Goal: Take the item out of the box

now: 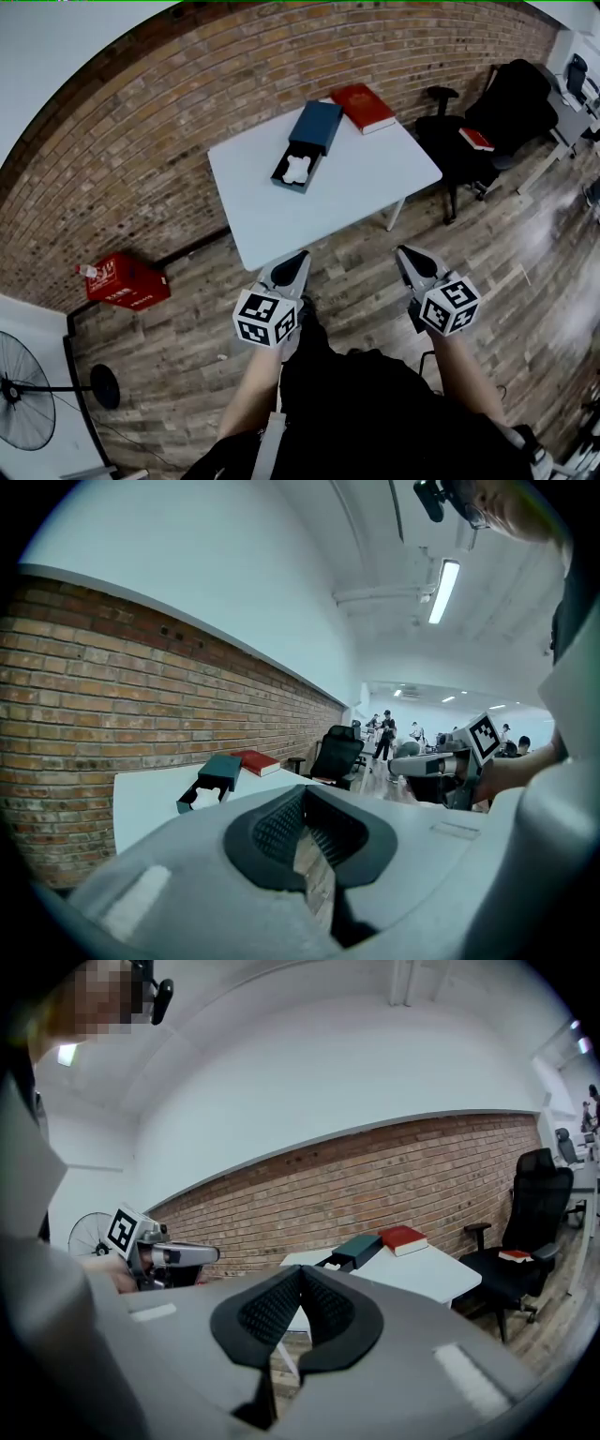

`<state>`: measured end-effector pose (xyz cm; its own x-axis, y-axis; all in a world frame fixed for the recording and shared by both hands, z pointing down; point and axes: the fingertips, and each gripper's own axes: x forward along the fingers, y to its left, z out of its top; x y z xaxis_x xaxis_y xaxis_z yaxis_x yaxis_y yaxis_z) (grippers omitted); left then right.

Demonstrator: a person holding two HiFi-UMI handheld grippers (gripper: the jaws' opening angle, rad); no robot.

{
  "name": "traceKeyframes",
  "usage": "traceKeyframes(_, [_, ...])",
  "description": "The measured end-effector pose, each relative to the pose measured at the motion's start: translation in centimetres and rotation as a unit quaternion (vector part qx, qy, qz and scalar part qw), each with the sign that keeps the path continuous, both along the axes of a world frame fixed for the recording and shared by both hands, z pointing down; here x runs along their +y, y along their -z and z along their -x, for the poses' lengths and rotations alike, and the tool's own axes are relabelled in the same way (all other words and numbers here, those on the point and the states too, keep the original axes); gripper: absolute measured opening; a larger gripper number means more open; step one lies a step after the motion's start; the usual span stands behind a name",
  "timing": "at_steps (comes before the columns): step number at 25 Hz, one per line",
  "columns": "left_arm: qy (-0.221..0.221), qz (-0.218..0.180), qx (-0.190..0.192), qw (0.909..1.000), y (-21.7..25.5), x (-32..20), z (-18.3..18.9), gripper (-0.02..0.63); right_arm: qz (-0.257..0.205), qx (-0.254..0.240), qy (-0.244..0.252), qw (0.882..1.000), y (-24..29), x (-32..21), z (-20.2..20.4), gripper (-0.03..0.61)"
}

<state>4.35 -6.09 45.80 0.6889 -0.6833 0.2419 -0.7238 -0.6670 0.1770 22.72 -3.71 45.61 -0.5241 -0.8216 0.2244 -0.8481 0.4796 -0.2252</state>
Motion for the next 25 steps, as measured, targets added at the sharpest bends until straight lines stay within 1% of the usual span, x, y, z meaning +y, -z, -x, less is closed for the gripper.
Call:
traceKeyframes(3, [-0.008,-0.007,0.008,0.9999,0.0,-3.8,0.7,0.003,0.001,0.003,-0.008,1.000,-0.1,-3.2,0.7,0.000])
traceKeyframes(7, [-0.019,-0.022,0.010,0.9995,0.7,-9.9,2.3,0.003,-0.001,0.001,-0.027,1.000,0.4,-9.2,2.4,0.000])
traceKeyframes(10, [-0.026,-0.037,-0.001,0.9990,1.6,-14.3,4.1,0.003,0.005,-0.006,-0.013,1.000,0.9,-13.7,5.5,0.000])
traceKeyframes(13, [-0.027,-0.040,0.000,0.9988,1.9,-18.1,6.1,0.003,0.010,0.000,0.002,1.000,1.1,-17.6,8.7,0.000])
traceKeyframes(21, [-0.012,-0.031,0.015,0.9993,1.7,-24.4,11.9,0.003,0.016,0.008,0.025,1.000,1.0,-25.2,14.9,0.000])
traceKeyframes(25, [-0.021,-0.034,0.013,0.9991,1.6,-26.8,13.5,0.003,0.023,0.012,0.035,0.999,0.6,-27.5,17.5,0.000])
